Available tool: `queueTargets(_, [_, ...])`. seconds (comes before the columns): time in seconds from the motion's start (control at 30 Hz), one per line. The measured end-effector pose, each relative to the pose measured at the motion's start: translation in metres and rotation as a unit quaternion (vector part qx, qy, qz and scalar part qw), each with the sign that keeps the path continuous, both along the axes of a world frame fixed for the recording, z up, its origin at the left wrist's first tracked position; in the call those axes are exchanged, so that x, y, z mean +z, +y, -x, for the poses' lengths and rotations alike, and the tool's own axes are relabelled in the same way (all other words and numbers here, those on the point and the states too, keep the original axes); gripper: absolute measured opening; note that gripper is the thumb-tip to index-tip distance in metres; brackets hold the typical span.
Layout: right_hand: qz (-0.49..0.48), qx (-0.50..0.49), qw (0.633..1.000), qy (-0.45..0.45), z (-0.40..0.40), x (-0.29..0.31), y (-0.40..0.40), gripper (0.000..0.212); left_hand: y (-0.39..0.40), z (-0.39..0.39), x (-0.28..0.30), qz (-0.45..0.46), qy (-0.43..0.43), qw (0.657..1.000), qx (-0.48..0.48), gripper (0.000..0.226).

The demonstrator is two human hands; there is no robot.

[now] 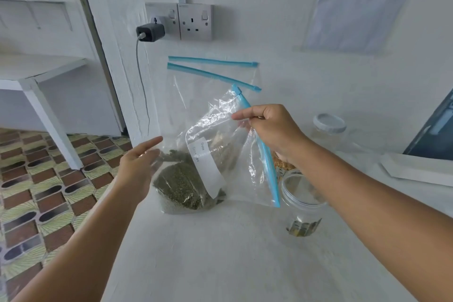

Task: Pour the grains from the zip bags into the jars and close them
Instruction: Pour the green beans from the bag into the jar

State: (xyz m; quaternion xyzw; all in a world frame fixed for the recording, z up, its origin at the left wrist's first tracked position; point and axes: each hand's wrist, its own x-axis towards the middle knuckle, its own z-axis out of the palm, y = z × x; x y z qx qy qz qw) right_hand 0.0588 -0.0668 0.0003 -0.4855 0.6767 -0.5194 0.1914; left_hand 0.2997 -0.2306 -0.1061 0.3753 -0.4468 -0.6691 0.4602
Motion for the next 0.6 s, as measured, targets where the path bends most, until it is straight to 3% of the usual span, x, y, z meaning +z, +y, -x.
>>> queueTargets(0.2, [0.031, -0.024, 0.998, -0.049, 0.007, -0.006, 0.001, 0.048, 0.004, 0.003, 0.020, 0.086, 0.009, 0.996, 0.023, 0.030])
queueTargets(0.43, [0.000, -0.023, 0.998, -0.056, 0.009, -0.015, 0.006, 0.049, -0.003, -0.004, 0.003, 0.052, 0.002, 0.998, 0.020, 0.024])
queueTargets(0.6, [0.038, -0.045, 0.996, -0.067, 0.011, -0.009, 0.000, 0.053, -0.005, -0.004, 0.015, 0.123, 0.008, 0.990, 0.068, 0.025])
